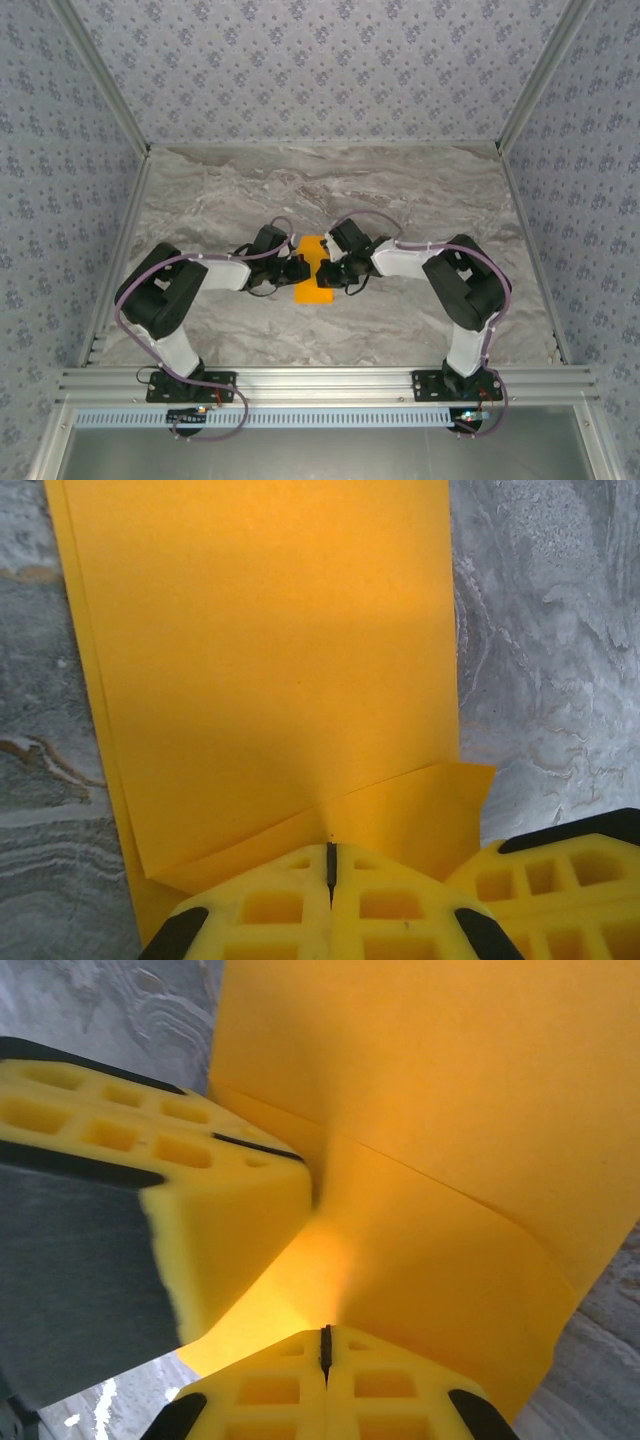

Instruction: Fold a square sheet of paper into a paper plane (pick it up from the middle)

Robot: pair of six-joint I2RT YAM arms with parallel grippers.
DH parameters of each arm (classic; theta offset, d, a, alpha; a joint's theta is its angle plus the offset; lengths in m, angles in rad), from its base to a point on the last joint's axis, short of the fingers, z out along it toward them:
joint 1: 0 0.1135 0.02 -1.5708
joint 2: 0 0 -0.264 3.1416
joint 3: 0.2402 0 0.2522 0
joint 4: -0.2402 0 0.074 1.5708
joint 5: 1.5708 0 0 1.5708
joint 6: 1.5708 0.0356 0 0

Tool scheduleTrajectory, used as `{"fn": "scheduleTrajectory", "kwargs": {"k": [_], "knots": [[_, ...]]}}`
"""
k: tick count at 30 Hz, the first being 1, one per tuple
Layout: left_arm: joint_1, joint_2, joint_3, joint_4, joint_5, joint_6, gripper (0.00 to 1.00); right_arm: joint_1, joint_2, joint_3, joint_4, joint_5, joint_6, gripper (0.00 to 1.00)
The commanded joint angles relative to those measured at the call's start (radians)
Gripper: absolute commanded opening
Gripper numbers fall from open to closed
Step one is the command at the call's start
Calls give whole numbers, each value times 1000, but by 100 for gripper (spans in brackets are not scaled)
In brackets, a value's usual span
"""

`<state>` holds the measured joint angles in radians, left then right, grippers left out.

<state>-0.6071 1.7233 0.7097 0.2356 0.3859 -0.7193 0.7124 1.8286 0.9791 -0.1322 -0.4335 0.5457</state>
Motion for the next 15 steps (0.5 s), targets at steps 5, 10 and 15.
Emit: {"fn": "scheduleTrajectory", "kwargs": {"k": [5, 10, 15], "knots": [[-1, 44, -30, -82, -86, -35, 0, 5, 9, -39, -76, -4, -46, 0], [0, 42, -45, -96, -113, -46, 0, -7, -79, -140, -124, -42, -107, 0], [0, 41, -53, -89, -113, -48, 0, -13, -150, -218, -146, -90, -124, 0]]}}
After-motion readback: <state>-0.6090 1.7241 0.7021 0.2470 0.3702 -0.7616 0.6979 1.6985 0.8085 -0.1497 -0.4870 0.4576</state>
